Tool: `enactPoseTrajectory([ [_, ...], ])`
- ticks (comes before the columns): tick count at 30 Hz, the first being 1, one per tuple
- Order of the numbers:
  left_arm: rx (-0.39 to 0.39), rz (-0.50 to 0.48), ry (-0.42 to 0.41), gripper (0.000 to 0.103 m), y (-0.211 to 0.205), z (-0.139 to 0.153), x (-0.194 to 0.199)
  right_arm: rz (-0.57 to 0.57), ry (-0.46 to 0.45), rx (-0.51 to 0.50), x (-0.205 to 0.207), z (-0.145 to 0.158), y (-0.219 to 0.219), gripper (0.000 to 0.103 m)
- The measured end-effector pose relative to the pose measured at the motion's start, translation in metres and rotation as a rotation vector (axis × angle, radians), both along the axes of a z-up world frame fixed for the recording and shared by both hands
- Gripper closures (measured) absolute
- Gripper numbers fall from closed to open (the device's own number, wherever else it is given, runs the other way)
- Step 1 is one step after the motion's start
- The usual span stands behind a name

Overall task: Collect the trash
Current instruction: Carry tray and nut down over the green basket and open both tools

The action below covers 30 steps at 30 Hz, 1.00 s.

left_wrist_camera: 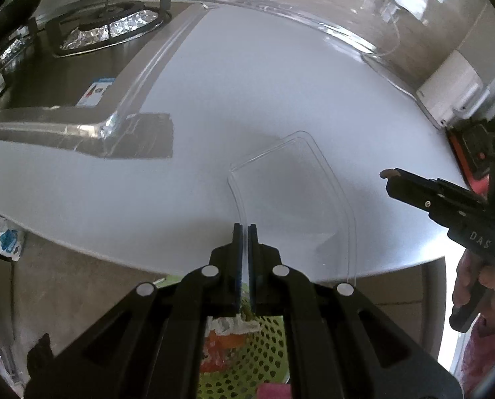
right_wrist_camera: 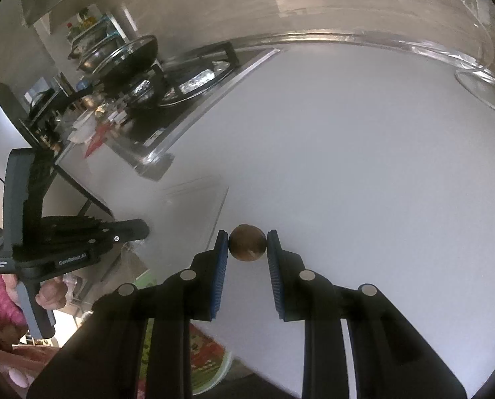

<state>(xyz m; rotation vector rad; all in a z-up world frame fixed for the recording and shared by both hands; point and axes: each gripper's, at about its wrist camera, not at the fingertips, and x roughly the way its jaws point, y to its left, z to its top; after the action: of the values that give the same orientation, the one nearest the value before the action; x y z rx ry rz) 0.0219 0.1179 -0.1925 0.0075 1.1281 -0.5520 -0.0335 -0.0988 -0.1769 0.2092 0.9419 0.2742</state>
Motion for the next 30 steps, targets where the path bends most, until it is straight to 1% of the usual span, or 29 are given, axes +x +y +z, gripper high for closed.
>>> enactPoseTrajectory([
  [5,-0.012,-0.016,-0.002,0.1,0.018,-0.001,-0.012,-0.008,0.01,0.003,-0.019,0.001,0.019,0.078],
  [9,-0.018,-0.036,-0.022,0.1,0.041,0.006,-0.03,0.003,0.014,0.012,-0.035,0.004,0.036,0.078],
  [14,0.006,-0.049,-0.036,0.1,0.07,0.01,-0.057,0.023,0.015,0.031,-0.058,0.009,0.062,0.078],
  [19,0.017,-0.052,-0.018,0.1,0.095,0.003,-0.085,0.037,0.02,0.057,-0.077,0.01,0.083,0.078],
  [24,0.024,-0.057,0.018,0.1,0.106,-0.013,-0.1,0.044,0.033,0.058,-0.09,0.007,0.1,0.078],
  [30,0.035,-0.085,0.015,0.1,0.106,-0.019,-0.109,0.031,0.021,0.054,-0.101,0.011,0.11,0.078],
])
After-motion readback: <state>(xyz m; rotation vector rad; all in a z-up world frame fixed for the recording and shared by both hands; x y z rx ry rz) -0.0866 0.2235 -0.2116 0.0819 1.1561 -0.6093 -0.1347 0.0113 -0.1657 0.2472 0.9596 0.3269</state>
